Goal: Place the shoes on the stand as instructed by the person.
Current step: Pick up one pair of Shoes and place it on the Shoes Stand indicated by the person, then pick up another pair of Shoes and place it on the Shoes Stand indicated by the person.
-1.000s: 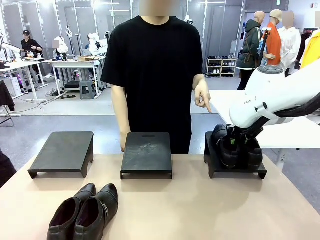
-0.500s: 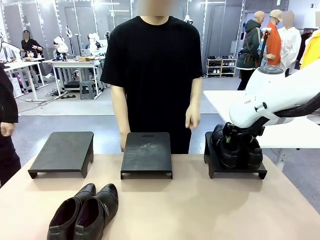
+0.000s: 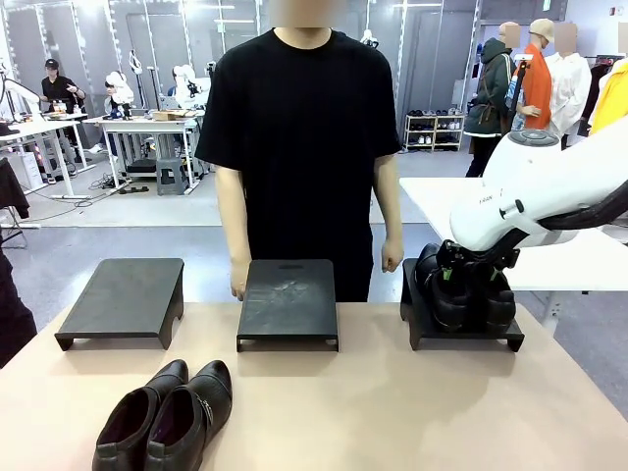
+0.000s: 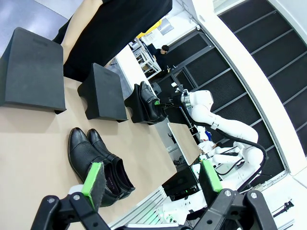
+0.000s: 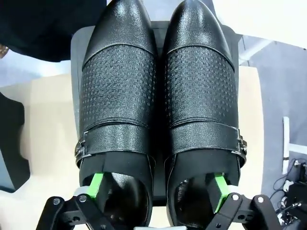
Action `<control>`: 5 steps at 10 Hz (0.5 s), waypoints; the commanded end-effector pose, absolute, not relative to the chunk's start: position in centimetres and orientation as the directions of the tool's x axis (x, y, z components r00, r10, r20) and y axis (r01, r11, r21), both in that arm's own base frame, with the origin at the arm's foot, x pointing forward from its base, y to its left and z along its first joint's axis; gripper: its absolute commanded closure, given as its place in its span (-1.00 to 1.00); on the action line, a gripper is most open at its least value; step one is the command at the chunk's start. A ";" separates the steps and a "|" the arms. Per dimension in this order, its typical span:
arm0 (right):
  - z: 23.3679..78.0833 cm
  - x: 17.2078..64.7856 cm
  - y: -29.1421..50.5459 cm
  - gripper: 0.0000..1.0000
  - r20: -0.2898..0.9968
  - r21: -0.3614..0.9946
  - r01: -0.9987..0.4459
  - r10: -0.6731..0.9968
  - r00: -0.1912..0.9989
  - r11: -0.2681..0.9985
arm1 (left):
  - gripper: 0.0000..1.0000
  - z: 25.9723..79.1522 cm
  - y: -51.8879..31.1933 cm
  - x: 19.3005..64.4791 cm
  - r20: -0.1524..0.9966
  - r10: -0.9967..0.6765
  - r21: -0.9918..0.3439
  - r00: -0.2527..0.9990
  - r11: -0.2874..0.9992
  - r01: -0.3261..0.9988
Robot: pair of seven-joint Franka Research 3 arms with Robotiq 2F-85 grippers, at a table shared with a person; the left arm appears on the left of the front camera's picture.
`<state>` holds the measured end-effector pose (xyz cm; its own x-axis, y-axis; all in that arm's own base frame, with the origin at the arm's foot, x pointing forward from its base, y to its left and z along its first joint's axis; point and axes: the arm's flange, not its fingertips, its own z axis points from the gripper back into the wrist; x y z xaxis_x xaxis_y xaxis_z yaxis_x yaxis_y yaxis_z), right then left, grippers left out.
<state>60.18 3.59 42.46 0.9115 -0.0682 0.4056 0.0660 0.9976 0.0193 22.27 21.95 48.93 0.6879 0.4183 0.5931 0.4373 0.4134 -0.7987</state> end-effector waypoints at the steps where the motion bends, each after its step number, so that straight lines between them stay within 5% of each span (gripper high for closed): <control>1: 42.4 60.2 3.6 -1.00 0.407 0.015 0.064 -0.064 0.911 0.998 | -1.00 49.0 22.1 22.4 0.615 0.409 -0.783 0.673 0.411 0.466; 5: 42.4 60.2 3.6 -1.00 0.407 0.015 0.064 -0.064 0.911 0.998 | -1.00 49.0 22.1 22.4 0.615 0.409 -0.783 0.673 0.411 0.466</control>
<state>60.18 3.59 42.46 0.9115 -0.0678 0.4056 0.0657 0.9977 0.0192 22.27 21.95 48.93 0.6879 0.4182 0.5932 0.4373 0.4134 -0.7986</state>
